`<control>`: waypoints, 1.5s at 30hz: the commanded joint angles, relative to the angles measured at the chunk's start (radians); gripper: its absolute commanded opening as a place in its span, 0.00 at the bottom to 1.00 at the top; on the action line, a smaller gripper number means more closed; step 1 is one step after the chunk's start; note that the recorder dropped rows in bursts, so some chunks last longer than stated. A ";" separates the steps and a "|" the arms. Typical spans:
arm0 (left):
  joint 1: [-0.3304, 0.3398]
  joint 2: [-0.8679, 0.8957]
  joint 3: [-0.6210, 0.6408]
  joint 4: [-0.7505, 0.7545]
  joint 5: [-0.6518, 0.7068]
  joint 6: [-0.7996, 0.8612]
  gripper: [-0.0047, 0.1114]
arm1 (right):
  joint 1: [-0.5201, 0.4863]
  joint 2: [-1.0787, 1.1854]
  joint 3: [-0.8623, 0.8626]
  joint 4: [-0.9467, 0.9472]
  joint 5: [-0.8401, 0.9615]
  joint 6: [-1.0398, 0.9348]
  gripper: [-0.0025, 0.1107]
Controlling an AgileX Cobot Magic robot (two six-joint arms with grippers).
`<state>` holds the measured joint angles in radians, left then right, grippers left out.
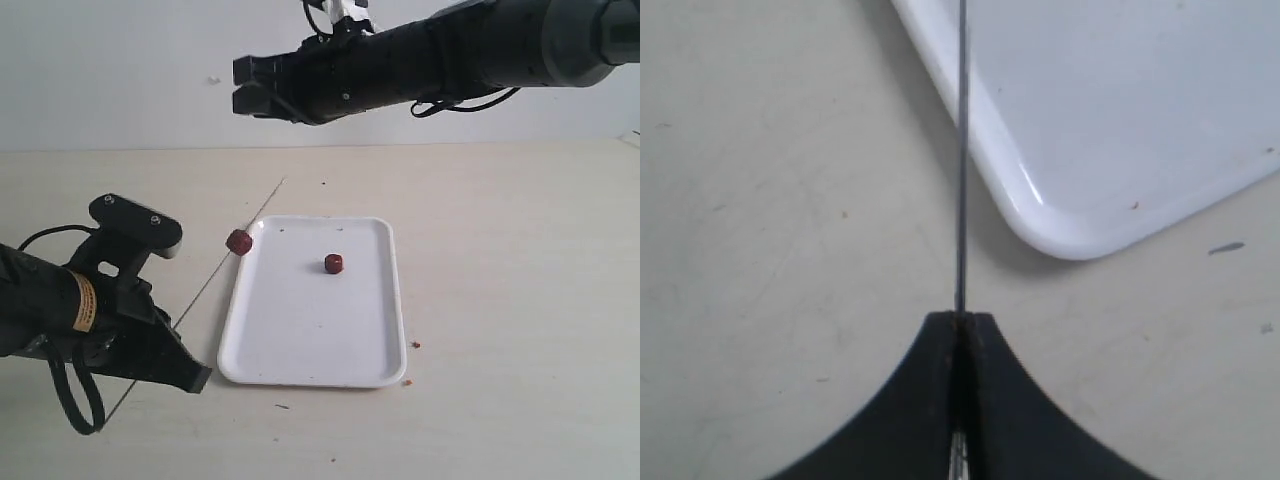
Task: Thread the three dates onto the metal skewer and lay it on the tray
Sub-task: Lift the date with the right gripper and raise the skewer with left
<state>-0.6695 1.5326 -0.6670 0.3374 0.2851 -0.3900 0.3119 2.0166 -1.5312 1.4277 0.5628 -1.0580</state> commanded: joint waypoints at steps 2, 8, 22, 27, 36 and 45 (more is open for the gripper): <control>0.006 -0.002 0.000 -0.001 -0.052 -0.039 0.04 | -0.006 0.032 -0.001 0.267 -0.073 0.050 0.26; 0.064 -0.004 -0.044 -0.003 -0.008 -0.066 0.04 | -0.012 0.057 -0.001 0.317 -0.131 0.098 0.26; 0.113 -0.033 -0.084 -0.005 -0.098 -0.066 0.04 | -0.017 0.057 -0.003 0.317 -0.162 0.216 0.26; 0.113 -0.033 -0.084 -0.007 -0.076 -0.066 0.04 | -0.017 0.057 -0.003 0.317 -0.174 0.253 0.26; 0.110 -0.033 -0.084 -0.031 -0.036 -0.063 0.04 | -0.017 0.057 -0.012 0.317 -0.198 0.285 0.26; 0.043 -0.031 -0.084 -0.056 -0.044 -0.010 0.04 | -0.017 0.057 -0.032 0.317 -0.181 0.300 0.26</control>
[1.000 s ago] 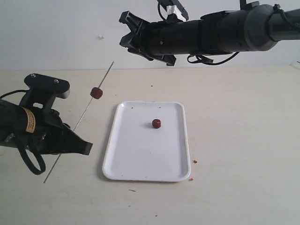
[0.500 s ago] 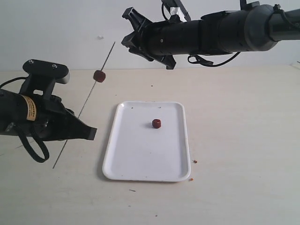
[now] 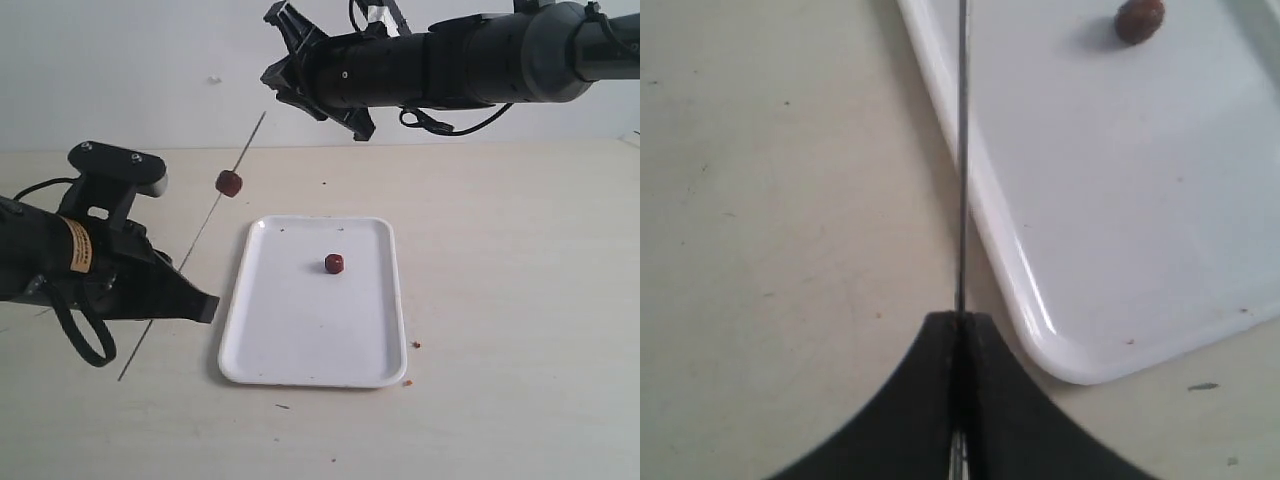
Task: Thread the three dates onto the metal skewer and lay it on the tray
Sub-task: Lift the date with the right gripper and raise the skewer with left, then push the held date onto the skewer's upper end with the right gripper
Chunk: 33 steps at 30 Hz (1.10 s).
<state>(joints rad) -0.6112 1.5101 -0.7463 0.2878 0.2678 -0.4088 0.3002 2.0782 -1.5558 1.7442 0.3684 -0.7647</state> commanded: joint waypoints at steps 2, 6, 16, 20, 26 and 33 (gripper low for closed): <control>-0.016 -0.008 -0.009 -0.007 -0.025 0.009 0.04 | -0.005 -0.004 -0.008 0.000 0.031 0.006 0.26; -0.016 -0.008 -0.009 -0.007 -0.047 0.009 0.04 | -0.005 -0.004 -0.008 0.000 0.060 0.006 0.26; -0.016 -0.008 -0.009 0.012 -0.057 0.009 0.04 | -0.005 -0.004 -0.008 0.000 0.073 -0.063 0.26; -0.016 -0.008 -0.009 0.012 -0.027 0.009 0.04 | -0.005 -0.004 -0.008 0.000 0.048 -0.063 0.26; -0.016 -0.010 -0.009 0.018 -0.012 0.009 0.04 | -0.005 -0.004 -0.008 0.000 0.032 -0.081 0.26; -0.016 -0.010 -0.009 0.019 -0.043 0.009 0.04 | -0.005 -0.004 -0.008 -0.002 0.029 -0.081 0.26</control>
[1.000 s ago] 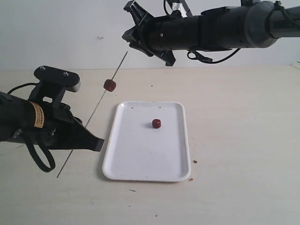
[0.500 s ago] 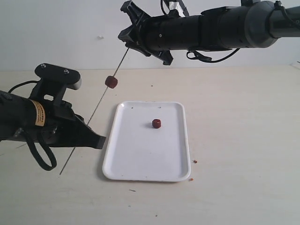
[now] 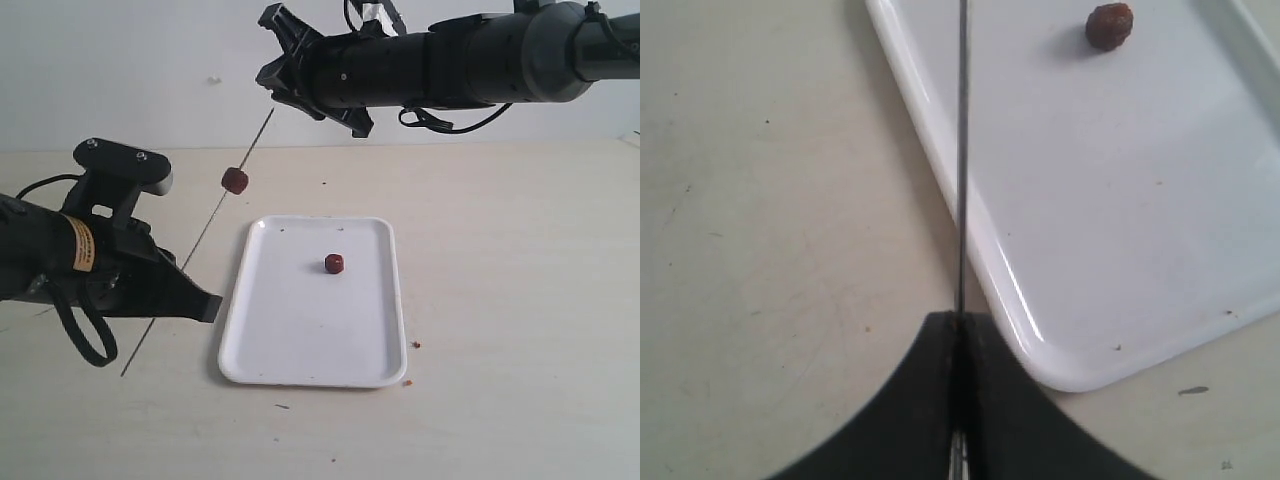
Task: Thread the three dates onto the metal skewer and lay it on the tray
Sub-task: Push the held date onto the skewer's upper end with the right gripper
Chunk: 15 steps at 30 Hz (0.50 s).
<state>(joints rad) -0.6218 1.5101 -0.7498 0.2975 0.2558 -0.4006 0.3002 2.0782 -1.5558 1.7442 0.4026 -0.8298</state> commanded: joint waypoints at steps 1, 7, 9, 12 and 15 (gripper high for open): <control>-0.003 -0.010 -0.005 0.017 -0.036 0.001 0.04 | -0.005 -0.004 -0.008 -0.016 -0.003 -0.016 0.26; 0.044 -0.010 -0.005 0.017 -0.060 -0.014 0.04 | -0.005 -0.004 -0.008 -0.043 -0.003 -0.015 0.26; 0.055 -0.010 -0.005 0.017 -0.058 -0.020 0.04 | -0.005 -0.004 -0.008 -0.043 -0.003 -0.015 0.26; 0.055 -0.010 -0.005 0.017 -0.060 -0.020 0.04 | -0.005 -0.006 -0.008 -0.036 -0.006 -0.015 0.26; 0.053 -0.010 -0.005 0.013 -0.063 -0.020 0.04 | -0.005 -0.006 -0.008 -0.001 -0.006 -0.015 0.26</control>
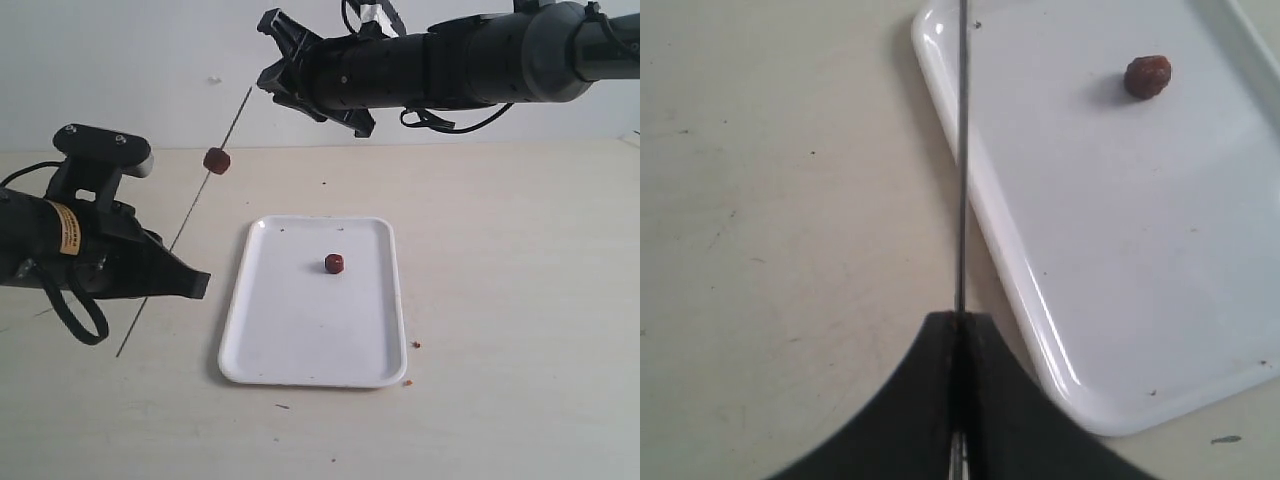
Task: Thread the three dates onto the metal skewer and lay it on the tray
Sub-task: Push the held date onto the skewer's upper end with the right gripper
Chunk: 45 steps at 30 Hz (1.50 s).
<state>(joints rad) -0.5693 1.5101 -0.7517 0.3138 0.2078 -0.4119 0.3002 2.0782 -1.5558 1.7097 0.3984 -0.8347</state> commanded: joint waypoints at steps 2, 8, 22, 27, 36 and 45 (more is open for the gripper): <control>0.001 -0.010 -0.003 -0.003 -0.013 -0.009 0.04 | -0.005 -0.006 -0.008 0.035 -0.004 -0.010 0.26; -0.001 -0.010 -0.003 -0.014 -0.019 -0.012 0.04 | -0.005 -0.006 -0.008 0.035 -0.004 -0.010 0.26; -0.047 -0.008 -0.003 -0.016 -0.024 -0.012 0.04 | -0.005 -0.006 -0.010 0.035 -0.029 -0.010 0.26; -0.047 -0.008 -0.003 -0.016 -0.020 -0.012 0.04 | -0.005 -0.006 -0.010 0.035 -0.010 -0.010 0.26; -0.047 -0.008 -0.003 -0.014 -0.030 -0.012 0.04 | -0.005 -0.009 -0.010 0.035 0.024 -0.010 0.26; -0.043 -0.008 -0.003 -0.014 -0.023 -0.014 0.04 | -0.005 -0.024 -0.010 0.035 0.026 -0.020 0.26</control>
<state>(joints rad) -0.6102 1.5101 -0.7517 0.3070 0.1934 -0.4179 0.3002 2.0700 -1.5573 1.7446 0.4108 -0.8347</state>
